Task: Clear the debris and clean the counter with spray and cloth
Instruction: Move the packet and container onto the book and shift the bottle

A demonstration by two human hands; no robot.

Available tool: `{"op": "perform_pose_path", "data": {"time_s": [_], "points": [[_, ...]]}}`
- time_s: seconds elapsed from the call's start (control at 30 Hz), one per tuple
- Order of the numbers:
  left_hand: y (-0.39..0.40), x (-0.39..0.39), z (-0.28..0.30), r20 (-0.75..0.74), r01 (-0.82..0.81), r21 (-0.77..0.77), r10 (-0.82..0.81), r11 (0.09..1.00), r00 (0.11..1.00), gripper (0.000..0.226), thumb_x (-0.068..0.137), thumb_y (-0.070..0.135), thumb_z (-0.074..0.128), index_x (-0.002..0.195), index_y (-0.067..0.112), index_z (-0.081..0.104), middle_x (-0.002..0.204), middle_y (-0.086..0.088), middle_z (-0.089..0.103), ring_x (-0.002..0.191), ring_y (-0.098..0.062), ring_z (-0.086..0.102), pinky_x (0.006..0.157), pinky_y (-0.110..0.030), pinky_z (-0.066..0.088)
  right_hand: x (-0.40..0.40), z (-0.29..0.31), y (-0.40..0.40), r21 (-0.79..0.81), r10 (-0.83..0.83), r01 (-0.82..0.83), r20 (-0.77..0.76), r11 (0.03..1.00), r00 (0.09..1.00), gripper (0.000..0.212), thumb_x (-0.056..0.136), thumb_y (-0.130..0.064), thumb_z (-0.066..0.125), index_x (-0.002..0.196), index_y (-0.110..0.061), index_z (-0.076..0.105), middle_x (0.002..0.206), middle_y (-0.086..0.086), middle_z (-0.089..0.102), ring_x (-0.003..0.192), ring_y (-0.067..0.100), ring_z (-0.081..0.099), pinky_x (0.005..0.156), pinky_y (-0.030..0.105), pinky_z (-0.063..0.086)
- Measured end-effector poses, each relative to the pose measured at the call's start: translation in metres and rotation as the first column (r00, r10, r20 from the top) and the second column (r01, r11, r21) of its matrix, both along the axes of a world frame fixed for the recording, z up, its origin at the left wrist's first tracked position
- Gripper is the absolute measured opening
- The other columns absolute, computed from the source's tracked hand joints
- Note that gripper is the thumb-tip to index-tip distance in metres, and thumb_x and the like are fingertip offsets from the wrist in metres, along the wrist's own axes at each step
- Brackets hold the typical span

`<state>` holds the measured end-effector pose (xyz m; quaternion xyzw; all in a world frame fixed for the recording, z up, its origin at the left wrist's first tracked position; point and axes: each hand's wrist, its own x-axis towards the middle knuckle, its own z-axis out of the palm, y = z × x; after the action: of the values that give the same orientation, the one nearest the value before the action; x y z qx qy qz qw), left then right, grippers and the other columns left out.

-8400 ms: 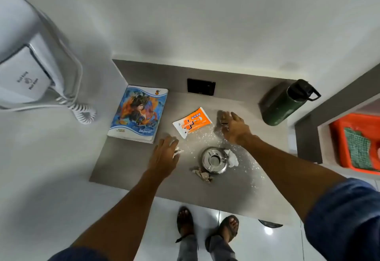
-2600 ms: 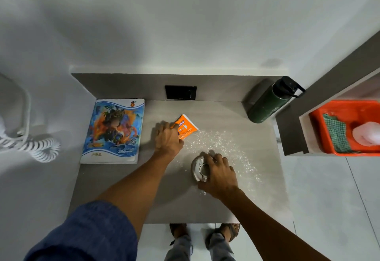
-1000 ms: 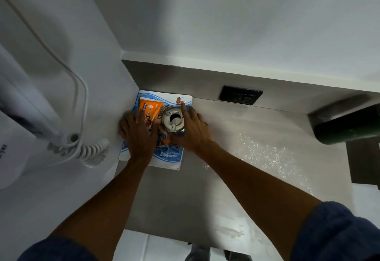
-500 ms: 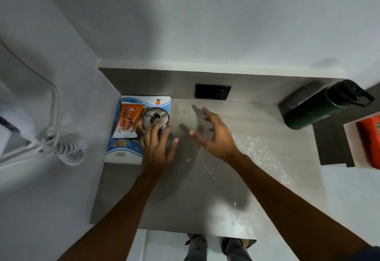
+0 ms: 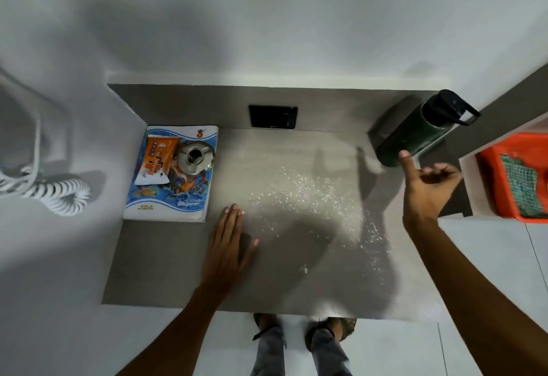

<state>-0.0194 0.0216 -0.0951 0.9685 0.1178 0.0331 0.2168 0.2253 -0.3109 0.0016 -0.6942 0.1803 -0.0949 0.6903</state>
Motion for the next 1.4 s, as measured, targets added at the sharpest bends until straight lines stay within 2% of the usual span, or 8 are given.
{"op": "perform_pose_path", "data": {"time_s": [0.1, 0.23, 0.73, 0.97, 1.07, 1.17, 1.3, 1.4], "points": [[-0.001, -0.004, -0.003, -0.037, -0.013, -0.011, 0.013, 1.0, 0.999, 0.087, 0.107, 0.061, 0.044, 0.171, 0.003, 0.029, 0.182, -0.012, 0.024, 0.171, -0.03, 0.02, 0.139, -0.046, 0.021, 0.013, 0.006, -0.011, -0.008, 0.0, 0.0, -0.011, 1.0, 1.0, 0.096, 0.076, -0.044, 0.099, 0.145, -0.009, 0.042, 0.13, 0.007, 0.052, 0.116, 0.016, 0.056, 0.115, 0.03, 0.051], [0.001, -0.011, -0.011, -0.017, -0.024, 0.059, 0.025, 0.998, 1.0, 0.088, 0.108, 0.061, 0.045, 0.171, 0.003, 0.029, 0.183, -0.013, 0.024, 0.172, -0.032, 0.02, 0.139, -0.049, 0.022, 0.037, 0.011, -0.012, -0.1, 0.083, -0.082, 0.005, 0.992, 0.997, 0.101, 0.084, -0.042, 0.096, 0.163, -0.02, 0.037, 0.158, 0.001, 0.051, 0.146, 0.016, 0.053, 0.121, 0.025, 0.047], [0.003, -0.016, -0.026, -0.027, 0.026, 0.193, -0.021, 0.981, 0.999, 0.091, 0.108, 0.066, 0.044, 0.174, 0.008, 0.022, 0.185, -0.011, 0.014, 0.174, -0.03, 0.013, 0.138, -0.056, 0.024, 0.049, 0.022, -0.014, -0.361, 0.176, -0.178, -0.038, 0.915, 0.984, 0.095, 0.075, -0.06, 0.097, 0.15, -0.021, 0.054, 0.146, -0.004, 0.067, 0.137, 0.018, 0.066, 0.118, 0.049, 0.055], [0.006, -0.016, -0.034, -0.035, 0.031, 0.202, -0.024, 0.979, 0.999, 0.092, 0.107, 0.069, 0.044, 0.176, 0.013, 0.017, 0.186, -0.008, 0.009, 0.174, -0.028, 0.01, 0.14, -0.054, 0.019, 0.018, 0.055, 0.059, -0.401, 0.38, -0.337, 0.031, 0.852, 0.924, 0.094, 0.075, -0.068, 0.091, 0.151, -0.031, 0.051, 0.129, -0.039, 0.057, 0.116, -0.031, 0.055, 0.101, 0.009, 0.045], [0.008, -0.016, -0.037, -0.029, 0.027, 0.207, -0.021, 0.978, 0.999, 0.093, 0.108, 0.069, 0.042, 0.176, 0.013, 0.015, 0.186, -0.008, 0.009, 0.174, -0.028, 0.01, 0.14, -0.054, 0.02, 0.013, 0.067, 0.109, -0.398, 0.478, -0.418, 0.061, 0.817, 0.876, 0.102, 0.07, -0.073, 0.091, 0.151, -0.024, 0.053, 0.13, -0.027, 0.063, 0.116, -0.022, 0.06, 0.099, 0.005, 0.05], [0.009, -0.015, -0.037, -0.039, 0.034, 0.211, -0.026, 0.977, 0.999, 0.093, 0.108, 0.07, 0.039, 0.175, 0.01, 0.017, 0.186, -0.011, 0.011, 0.174, -0.031, 0.012, 0.138, -0.056, 0.023, 0.013, 0.068, 0.158, -0.406, 0.554, -0.485, 0.066, 0.775, 0.83, 0.096, 0.073, -0.06, 0.097, 0.15, -0.023, 0.054, 0.137, -0.009, 0.068, 0.12, 0.001, 0.067, 0.104, 0.028, 0.058], [0.008, -0.014, -0.034, -0.041, 0.026, 0.202, -0.018, 0.979, 0.999, 0.093, 0.108, 0.071, 0.039, 0.175, 0.01, 0.018, 0.186, -0.011, 0.011, 0.174, -0.03, 0.012, 0.139, -0.056, 0.021, 0.016, 0.059, 0.211, -0.428, 0.649, -0.569, 0.057, 0.703, 0.759, 0.095, 0.073, -0.056, 0.099, 0.149, -0.016, 0.057, 0.132, -0.01, 0.07, 0.109, -0.017, 0.066, 0.091, 0.013, 0.06], [0.008, -0.016, -0.032, -0.025, 0.029, 0.159, -0.025, 0.987, 0.999, 0.092, 0.109, 0.07, 0.04, 0.176, 0.012, 0.015, 0.187, -0.008, 0.007, 0.174, -0.028, 0.009, 0.14, -0.056, 0.019, 0.018, 0.05, 0.241, -0.433, 0.695, -0.616, 0.037, 0.658, 0.718, 0.093, 0.073, -0.051, 0.101, 0.147, -0.013, 0.058, 0.134, -0.002, 0.075, 0.113, 0.001, 0.074, 0.097, 0.024, 0.064]]}}
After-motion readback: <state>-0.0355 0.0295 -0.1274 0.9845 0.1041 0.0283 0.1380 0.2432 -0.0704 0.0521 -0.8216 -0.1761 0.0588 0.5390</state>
